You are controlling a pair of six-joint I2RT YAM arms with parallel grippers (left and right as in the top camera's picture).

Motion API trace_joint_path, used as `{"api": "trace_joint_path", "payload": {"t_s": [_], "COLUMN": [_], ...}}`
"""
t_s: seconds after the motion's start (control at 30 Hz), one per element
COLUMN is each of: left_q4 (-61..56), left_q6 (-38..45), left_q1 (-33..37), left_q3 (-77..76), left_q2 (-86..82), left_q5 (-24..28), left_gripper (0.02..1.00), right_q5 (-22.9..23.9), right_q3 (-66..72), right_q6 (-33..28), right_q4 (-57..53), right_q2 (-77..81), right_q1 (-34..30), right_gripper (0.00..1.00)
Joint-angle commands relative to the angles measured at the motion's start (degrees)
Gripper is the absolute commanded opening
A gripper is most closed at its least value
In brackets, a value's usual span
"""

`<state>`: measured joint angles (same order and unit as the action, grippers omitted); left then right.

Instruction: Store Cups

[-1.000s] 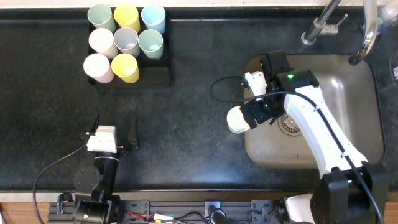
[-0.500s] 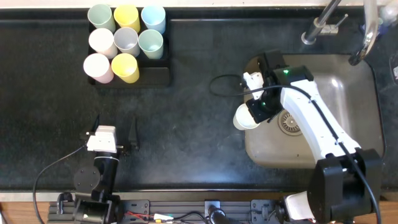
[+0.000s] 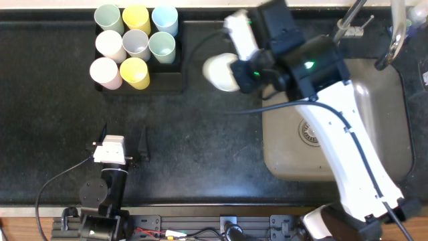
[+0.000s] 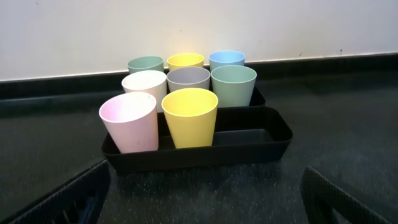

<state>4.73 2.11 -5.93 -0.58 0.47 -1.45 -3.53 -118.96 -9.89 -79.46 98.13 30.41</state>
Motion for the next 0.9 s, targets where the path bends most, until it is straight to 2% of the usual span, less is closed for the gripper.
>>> {"api": "trace_joint_path", "payload": {"t_s": [0.03,0.23,0.57,0.9], "left_q4": [0.09,0.09,0.09,0.09], "left_q6": [0.9,0.9,0.9,0.9], "left_q1": [-0.04,-0.04,-0.04,-0.04], "left_q3": [0.13,0.13,0.13,0.13], "left_q2": [-0.35,-0.35,-0.35,-0.35], "left_q5": [0.55,0.55,0.55,0.55], "left_gripper": [0.998,0.998,0.996,0.998], "right_q5": [0.22,0.09,-0.04,1.86], "right_q3": [-13.46,-26.43,-26.71,-26.69], "right_q6": [2.01,2.01,0.96,0.66], "right_q4": [-0.26,-1.25,1.7,2.12], "right_q2": [13.49,25.75,34.53,40.61], "right_q1": [1.9,3.28,8.26,7.1], "right_gripper": [0.042,0.042,0.04,0.04]}}
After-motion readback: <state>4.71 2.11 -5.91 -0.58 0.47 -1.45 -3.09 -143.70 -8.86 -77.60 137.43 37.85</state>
